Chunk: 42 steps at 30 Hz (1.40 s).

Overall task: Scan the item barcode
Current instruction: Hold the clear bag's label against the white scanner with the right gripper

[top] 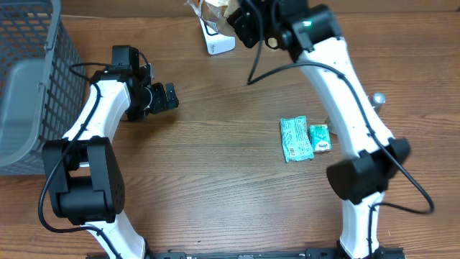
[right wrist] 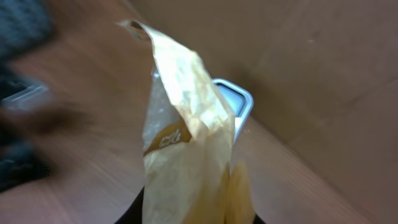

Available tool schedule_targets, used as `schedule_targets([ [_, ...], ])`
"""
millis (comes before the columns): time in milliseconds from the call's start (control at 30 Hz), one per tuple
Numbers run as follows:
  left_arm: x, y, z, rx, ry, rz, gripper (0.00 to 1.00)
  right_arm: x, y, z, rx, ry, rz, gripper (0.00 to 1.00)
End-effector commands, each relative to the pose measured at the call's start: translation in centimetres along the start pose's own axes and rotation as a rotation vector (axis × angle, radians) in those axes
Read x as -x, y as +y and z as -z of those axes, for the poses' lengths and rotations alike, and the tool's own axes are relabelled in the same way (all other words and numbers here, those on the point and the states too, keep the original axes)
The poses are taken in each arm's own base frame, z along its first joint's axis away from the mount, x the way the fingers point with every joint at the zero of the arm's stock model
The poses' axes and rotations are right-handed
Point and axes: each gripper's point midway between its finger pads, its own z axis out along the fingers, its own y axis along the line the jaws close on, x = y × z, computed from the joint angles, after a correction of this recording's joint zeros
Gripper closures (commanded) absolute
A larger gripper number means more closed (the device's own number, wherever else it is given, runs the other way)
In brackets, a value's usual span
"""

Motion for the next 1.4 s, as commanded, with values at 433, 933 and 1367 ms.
schedule_targets([
  [433,0.3,0.0,0.0,0.004,-0.004,-0.021,0.00,-0.3,-5.3,-10.6,-0.300,-0.093,0.157,0.96],
  [933,0.3,0.0,0.0,0.004,-0.004,-0.021,0.01,-2.3,-0.8,-14.2,-0.248,-0.031,0.185,0.96],
  [1367,0.3,0.0,0.0,0.004,-0.004,-0.021,0.01,-5.4,2.6,-14.7,-0.123,0.095,0.199,0.95],
])
